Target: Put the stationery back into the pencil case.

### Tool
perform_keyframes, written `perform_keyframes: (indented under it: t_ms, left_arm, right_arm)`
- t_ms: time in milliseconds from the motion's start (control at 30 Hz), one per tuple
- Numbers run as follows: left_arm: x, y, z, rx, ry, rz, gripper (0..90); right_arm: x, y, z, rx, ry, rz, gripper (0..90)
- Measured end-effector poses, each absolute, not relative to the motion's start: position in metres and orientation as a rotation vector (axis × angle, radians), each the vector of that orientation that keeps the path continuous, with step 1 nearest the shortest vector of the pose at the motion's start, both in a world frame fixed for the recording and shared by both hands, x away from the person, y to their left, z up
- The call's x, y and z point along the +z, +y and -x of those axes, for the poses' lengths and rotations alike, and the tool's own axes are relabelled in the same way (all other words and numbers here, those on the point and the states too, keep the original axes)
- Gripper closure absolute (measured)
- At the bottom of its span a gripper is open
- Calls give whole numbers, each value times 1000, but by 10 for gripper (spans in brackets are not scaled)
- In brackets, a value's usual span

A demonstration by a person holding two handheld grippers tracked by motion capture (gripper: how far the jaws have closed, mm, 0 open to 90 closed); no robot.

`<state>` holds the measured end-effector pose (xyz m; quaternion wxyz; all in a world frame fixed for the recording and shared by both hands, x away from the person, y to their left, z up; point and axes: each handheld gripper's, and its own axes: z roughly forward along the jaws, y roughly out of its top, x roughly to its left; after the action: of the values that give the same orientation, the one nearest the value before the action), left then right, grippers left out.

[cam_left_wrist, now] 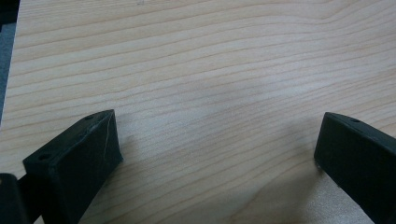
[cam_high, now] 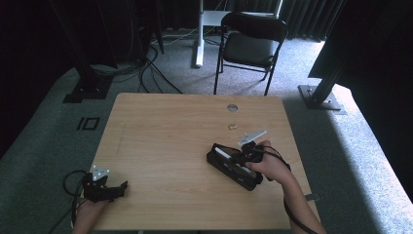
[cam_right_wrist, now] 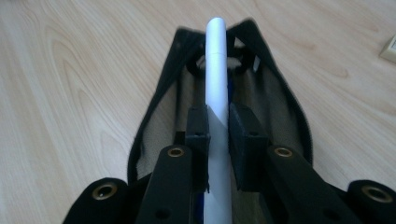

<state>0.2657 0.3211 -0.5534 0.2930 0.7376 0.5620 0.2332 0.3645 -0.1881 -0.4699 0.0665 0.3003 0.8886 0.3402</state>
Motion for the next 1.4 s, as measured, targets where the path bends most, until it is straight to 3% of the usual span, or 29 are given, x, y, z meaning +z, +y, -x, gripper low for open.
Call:
perform_keyframes:
  t_ms: [1400]
  left_arm:
    - [-553,321,-266,622,1497,-1965,6]
  right_arm:
    - [-506,-156,-375,721,2811,-906,782]
